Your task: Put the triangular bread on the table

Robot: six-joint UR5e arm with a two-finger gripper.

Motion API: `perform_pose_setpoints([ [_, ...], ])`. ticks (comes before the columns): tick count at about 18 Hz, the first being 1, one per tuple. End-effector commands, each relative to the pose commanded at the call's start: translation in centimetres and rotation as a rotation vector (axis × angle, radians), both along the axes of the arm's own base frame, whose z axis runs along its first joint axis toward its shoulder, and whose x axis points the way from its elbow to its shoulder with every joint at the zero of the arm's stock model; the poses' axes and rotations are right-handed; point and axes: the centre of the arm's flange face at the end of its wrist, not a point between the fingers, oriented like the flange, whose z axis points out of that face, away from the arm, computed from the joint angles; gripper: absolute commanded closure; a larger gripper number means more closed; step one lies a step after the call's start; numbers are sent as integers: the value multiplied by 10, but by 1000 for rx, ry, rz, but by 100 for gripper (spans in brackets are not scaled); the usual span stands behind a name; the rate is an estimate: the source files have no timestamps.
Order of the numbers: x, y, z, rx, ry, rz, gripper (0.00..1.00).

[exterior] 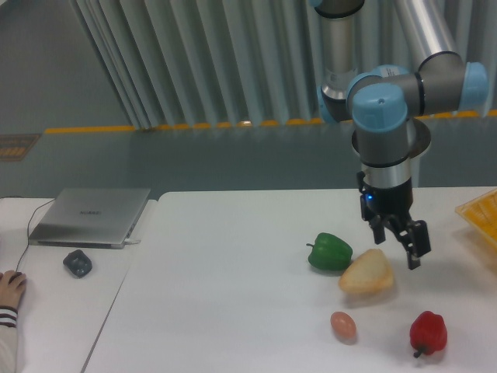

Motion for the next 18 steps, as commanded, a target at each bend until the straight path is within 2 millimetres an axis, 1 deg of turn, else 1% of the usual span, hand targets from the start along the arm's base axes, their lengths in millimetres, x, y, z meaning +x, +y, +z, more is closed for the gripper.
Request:
perform_pose_setpoints([
  [1,-10,-6,0,-10,4,-23,0],
  [2,-29,-21,1,-21,6,-36,0],
  [3,-41,-31,1,-36,0,-43,0],
  [5,-74,-60,-7,-84,-38,-72,0],
  [6,-85,-69,-10,-100,-51,-89,0],
  [9,-101,-90,-16,-139,-92,-153,0],
  [11,-102,-92,-21,-148,-100,-178,0],
  [13,-101,-89,-37,-159,-127,-186,0],
  [17,-96,-84,-47,-139,-156,-197,0],
  [18,-94,-83,-46,-136,-156,-200,0],
])
